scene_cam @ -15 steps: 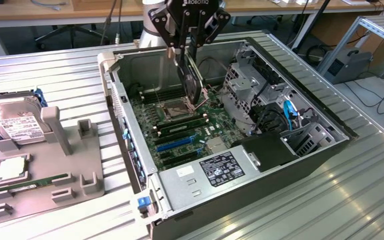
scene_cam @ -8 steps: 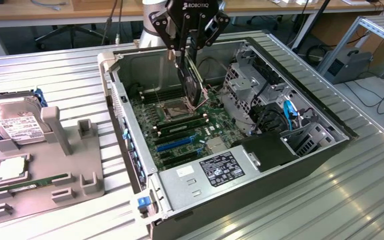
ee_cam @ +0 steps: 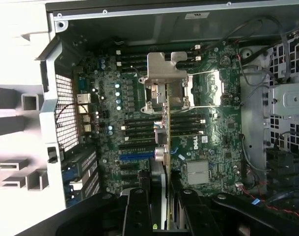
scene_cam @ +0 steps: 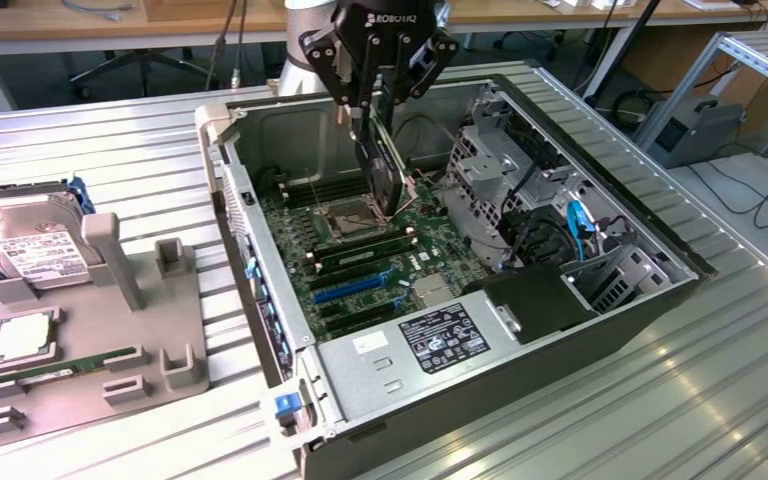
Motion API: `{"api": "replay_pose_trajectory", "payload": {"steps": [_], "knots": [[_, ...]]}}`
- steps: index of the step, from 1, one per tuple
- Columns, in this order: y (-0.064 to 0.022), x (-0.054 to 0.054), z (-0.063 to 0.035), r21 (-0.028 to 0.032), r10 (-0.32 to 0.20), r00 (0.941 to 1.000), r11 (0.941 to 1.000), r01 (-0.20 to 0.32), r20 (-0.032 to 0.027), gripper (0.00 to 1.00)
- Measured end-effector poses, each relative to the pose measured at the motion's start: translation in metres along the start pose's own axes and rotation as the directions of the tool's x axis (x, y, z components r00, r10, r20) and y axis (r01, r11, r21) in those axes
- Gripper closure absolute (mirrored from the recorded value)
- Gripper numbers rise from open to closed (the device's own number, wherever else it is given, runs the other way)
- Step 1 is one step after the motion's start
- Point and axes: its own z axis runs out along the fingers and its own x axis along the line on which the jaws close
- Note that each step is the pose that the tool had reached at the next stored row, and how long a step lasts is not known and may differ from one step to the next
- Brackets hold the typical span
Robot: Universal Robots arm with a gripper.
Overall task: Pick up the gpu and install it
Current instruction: 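Pick up the gpu and move the gpu toward the slot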
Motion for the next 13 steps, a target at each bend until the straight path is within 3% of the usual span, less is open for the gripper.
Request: {"api": "replay_pose_trajectory", "payload": {"steps": [13], "knots": [[0.0002, -0.0001, 0.0103, 0.0000, 0.000, 1.0000, 1.0000, 0.000, 0.0000, 0.73]]}}
